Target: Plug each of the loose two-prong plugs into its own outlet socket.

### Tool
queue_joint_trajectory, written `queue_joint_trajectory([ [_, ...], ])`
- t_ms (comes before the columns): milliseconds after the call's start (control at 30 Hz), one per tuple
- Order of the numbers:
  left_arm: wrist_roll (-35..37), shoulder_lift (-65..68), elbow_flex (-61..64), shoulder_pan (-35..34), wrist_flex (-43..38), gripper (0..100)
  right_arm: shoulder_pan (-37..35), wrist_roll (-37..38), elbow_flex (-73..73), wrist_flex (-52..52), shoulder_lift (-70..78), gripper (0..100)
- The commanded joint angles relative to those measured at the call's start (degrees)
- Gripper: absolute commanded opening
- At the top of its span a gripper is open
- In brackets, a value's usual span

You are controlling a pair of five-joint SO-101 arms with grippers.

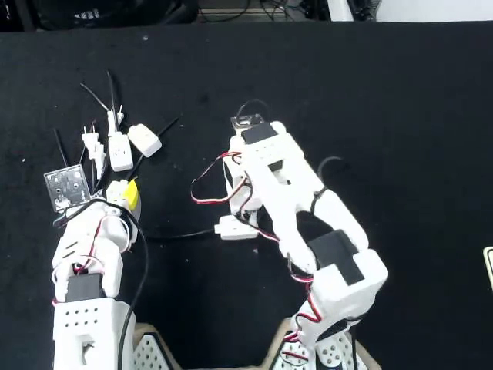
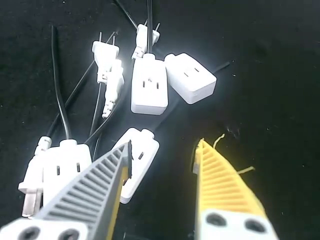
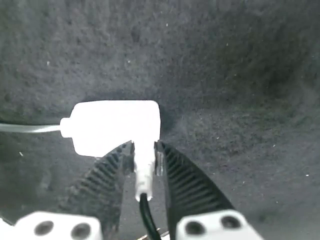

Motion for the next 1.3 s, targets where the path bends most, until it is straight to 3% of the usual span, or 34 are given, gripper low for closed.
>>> queue_joint_trajectory([
  [0,0.7,-0.6,-0.1,-0.3,-1.1,22,-1.2,0.8,-0.3,-0.5,0.3,1.1],
  [133,0.7,-0.6,-0.1,-0.3,-1.1,22,-1.2,1.0,-0.3,-0.8,0.3,1.1],
  [267,0.7,-0.6,-0.1,-0.3,-1.1,22,-1.3,6.0,-2.0,-0.2,0.1,3.8],
  [467,0.7,-0.6,-0.3,-0.3,-1.2,22,-6.5,11.9,-6.2,4.0,-5.1,31.6],
  [600,0.5,-0.7,-0.7,-0.8,-1.2,22,-12.5,17.8,-10.3,5.4,-10.5,39.3],
  [667,0.4,-0.7,-0.7,-1.0,-1.2,22,-14.0,23.5,-11.7,6.2,-12.7,39.2],
  [833,1.1,-0.7,-1.8,-6.1,-1.2,22,-12.1,45.9,-10.9,10.2,-14.2,39.2],
  [1000,10.3,-0.7,-2.2,-12.8,-1.3,22,-7.5,59.3,-6.6,10.5,-14.1,39.5],
  [1133,12.1,-0.7,-2.2,-13.9,-1.4,22,-6.5,75.1,-0.4,9.1,-14.1,39.4],
  [1267,12.1,-0.7,-2.2,-13.9,-1.4,22,-6.5,77.5,5.9,-0.6,-14.1,39.3],
])
